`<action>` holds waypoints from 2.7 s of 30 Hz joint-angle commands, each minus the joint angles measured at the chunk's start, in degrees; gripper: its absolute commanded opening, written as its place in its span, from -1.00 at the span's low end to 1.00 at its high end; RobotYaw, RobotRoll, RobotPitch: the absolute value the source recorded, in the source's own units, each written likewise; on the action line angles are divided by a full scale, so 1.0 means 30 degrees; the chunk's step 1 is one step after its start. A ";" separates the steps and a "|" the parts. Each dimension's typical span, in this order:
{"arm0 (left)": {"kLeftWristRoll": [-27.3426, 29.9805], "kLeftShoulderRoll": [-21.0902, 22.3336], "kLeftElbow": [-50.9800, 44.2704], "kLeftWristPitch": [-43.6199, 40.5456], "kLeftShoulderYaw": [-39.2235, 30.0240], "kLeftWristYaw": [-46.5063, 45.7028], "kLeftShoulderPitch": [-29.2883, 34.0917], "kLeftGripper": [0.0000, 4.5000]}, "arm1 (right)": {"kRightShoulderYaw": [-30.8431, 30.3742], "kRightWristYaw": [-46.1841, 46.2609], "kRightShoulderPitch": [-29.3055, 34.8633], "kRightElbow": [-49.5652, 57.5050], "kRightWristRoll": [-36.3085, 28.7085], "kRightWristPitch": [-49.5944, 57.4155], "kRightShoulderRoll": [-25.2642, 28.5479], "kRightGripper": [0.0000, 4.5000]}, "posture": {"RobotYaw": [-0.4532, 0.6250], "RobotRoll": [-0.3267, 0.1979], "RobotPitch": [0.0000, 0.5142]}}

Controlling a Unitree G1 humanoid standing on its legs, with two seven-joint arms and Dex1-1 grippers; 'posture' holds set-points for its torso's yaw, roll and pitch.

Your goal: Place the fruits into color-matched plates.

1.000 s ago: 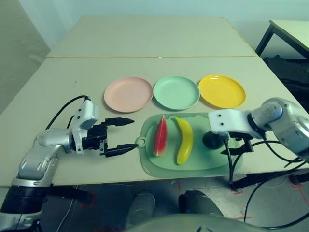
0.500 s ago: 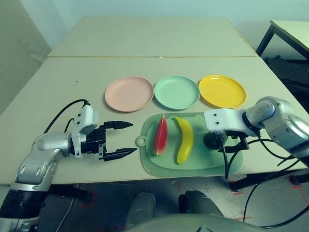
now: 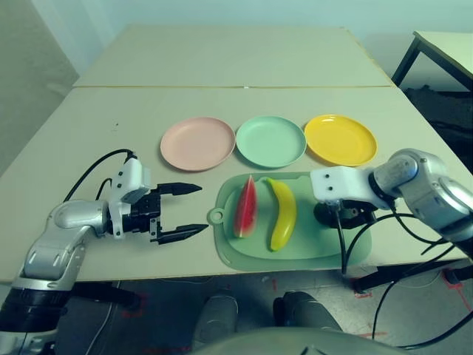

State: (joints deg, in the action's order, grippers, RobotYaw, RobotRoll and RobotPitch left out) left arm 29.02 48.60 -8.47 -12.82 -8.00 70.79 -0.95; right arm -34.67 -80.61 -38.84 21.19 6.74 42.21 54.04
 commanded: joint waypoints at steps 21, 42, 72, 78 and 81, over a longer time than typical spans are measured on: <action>-0.0971 -0.4668 -0.2588 -0.5888 0.0756 -1.0857 -0.3570 1.00 | 0.1306 0.6514 -0.9547 -2.0423 0.2304 -1.1229 -1.0502 0.27 | 0.16 0.25 -0.69; -0.0939 -0.3919 -0.3701 -0.6805 0.1413 -0.9808 -0.3448 1.00 | 0.1936 0.9048 -1.0092 -2.6263 0.3824 -1.5589 -1.2075 0.99 | 0.16 0.25 -0.66; 0.0331 0.0090 -0.0379 -0.4630 0.1155 -0.1175 -0.3323 1.00 | 0.0357 -0.3291 -0.4142 -0.6393 0.1553 -2.0180 -0.4751 0.99 | 0.07 0.25 -0.75; 0.0404 -0.0406 -0.0820 -0.4773 0.1077 -0.1867 -0.3316 1.00 | -0.0684 -0.2902 -0.3987 -0.8491 0.2931 -2.1725 -0.5691 0.99 | 0.11 0.25 -0.73; 0.0625 -0.0458 -0.1320 -0.4973 0.0941 -0.2123 -0.2881 1.00 | -0.1281 -0.2734 -0.4066 -0.9365 0.3556 -2.2151 -0.6334 0.99 | 0.13 0.25 -0.71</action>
State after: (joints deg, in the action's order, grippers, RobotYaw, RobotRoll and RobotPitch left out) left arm 30.51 47.46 -11.13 -27.28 -4.59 64.81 -10.25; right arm -36.89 -89.25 -50.70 -5.74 16.03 -23.30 35.76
